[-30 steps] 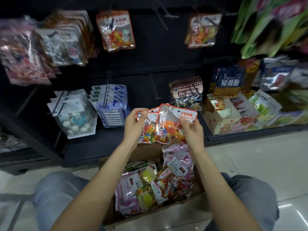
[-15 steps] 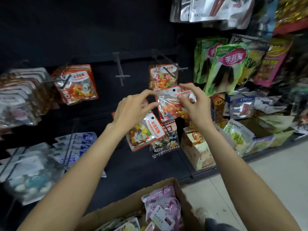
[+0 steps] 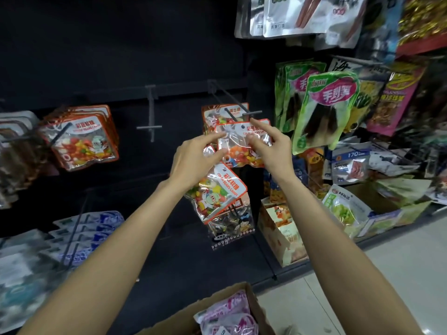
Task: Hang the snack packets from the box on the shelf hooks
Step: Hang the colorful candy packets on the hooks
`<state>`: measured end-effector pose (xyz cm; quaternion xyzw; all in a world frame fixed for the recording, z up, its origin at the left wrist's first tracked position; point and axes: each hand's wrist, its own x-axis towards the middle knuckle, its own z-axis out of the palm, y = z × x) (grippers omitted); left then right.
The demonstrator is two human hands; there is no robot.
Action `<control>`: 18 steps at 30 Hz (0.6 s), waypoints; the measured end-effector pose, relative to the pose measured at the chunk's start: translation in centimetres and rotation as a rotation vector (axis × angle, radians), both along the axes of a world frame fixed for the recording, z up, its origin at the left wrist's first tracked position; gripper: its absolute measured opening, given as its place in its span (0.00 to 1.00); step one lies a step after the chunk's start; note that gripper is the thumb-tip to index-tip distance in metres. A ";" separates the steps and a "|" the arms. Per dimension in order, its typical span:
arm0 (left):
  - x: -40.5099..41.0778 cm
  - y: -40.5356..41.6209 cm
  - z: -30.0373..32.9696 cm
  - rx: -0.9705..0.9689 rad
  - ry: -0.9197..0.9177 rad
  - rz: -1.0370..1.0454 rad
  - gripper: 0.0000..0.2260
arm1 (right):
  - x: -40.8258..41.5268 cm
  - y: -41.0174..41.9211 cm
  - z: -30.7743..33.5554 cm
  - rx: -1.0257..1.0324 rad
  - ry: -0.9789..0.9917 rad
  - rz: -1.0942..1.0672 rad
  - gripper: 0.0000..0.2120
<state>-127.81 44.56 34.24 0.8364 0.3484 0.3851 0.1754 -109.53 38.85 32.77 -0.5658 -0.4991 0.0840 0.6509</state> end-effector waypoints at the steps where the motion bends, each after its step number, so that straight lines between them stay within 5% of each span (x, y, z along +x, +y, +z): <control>1: 0.2 0.3 0.0 0.035 0.030 0.022 0.18 | 0.1 0.3 -0.1 -0.008 -0.047 -0.034 0.16; 7: 1.9 4.1 0.8 0.155 0.192 0.199 0.19 | 1.2 4.4 0.8 -0.304 -0.682 -0.221 0.27; 10: 2.8 5.7 1.4 0.144 0.168 0.245 0.18 | 1.6 6.0 1.7 -0.496 -0.851 -0.282 0.27; 13: 2.7 5.1 0.7 0.113 0.001 0.287 0.14 | 1.0 5.6 1.4 -0.515 -0.759 -0.217 0.26; 18: 1.7 1.7 -1.1 0.059 -0.241 0.234 0.07 | -1.4 0.0 -1.0 -0.242 -0.109 0.006 0.19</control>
